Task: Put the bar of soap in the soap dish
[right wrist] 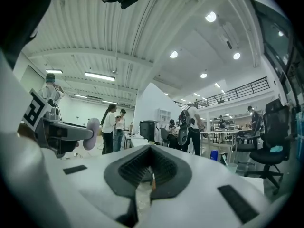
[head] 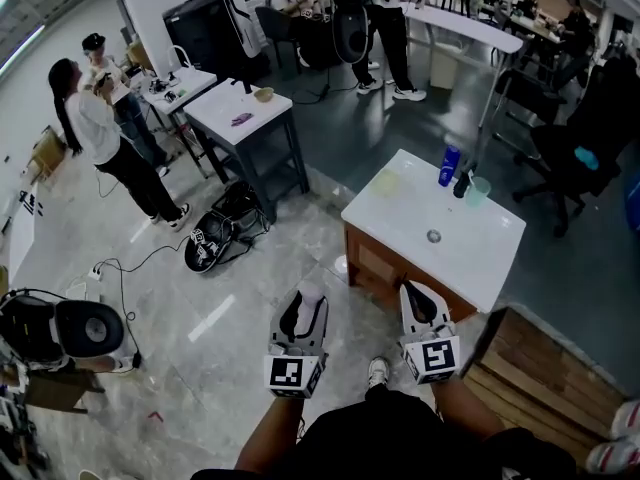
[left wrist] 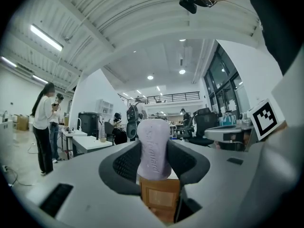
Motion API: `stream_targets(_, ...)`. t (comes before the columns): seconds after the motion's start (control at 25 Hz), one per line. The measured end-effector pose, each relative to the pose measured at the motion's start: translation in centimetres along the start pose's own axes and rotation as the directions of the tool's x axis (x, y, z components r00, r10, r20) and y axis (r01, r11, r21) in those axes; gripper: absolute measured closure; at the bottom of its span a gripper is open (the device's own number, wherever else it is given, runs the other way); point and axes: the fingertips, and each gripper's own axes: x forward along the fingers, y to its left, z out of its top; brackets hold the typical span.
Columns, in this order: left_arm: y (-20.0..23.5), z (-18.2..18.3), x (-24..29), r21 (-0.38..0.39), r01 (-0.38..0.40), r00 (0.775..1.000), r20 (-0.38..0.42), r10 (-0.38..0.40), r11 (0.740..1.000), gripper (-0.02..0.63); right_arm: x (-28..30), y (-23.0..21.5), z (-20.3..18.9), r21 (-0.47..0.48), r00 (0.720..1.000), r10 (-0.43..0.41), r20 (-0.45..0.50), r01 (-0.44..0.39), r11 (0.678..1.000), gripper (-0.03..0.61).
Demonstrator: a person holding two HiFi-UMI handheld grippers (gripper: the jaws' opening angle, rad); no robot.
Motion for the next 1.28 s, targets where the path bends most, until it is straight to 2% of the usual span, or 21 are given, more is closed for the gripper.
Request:
stream_targets(0.4, -1.0, -0.4, 7.7, 0.013, 0.018, 0.999, -0.029, -0.017, 1.0, 0.423, 4.7, -5.4, -0.8, 0.019, 1.0, 0.008, -0.006, -0.008, 1.0, 0.56)
stream_targets(0.72, -1.4, 0.0, 12.8, 0.032, 0.006, 1.0, -0.018, -0.005, 0.999, 0.425, 7.7, -9.0, -1.3, 0.021, 0.999, 0.04, -0.005, -0.04, 0.999, 0.56)
stream_targets(0.96, -1.1, -1.0, 15.3, 0.033, -0.009, 0.999, -0.046, 0.011, 0.999, 0.425, 9.9, -11.0, -1.2, 0.001, 0.998, 0.063, 0.015, -0.063, 0.998, 0.56)
stream_targets(1.28, -0.8, -1.2, 20.5, 0.039, 0.028, 0.998, -0.052, -0.026, 0.999, 0.425, 13.2, -13.9, -2.1, 0.009, 0.999, 0.045, 0.013, -0.045, 0.999, 0.56)
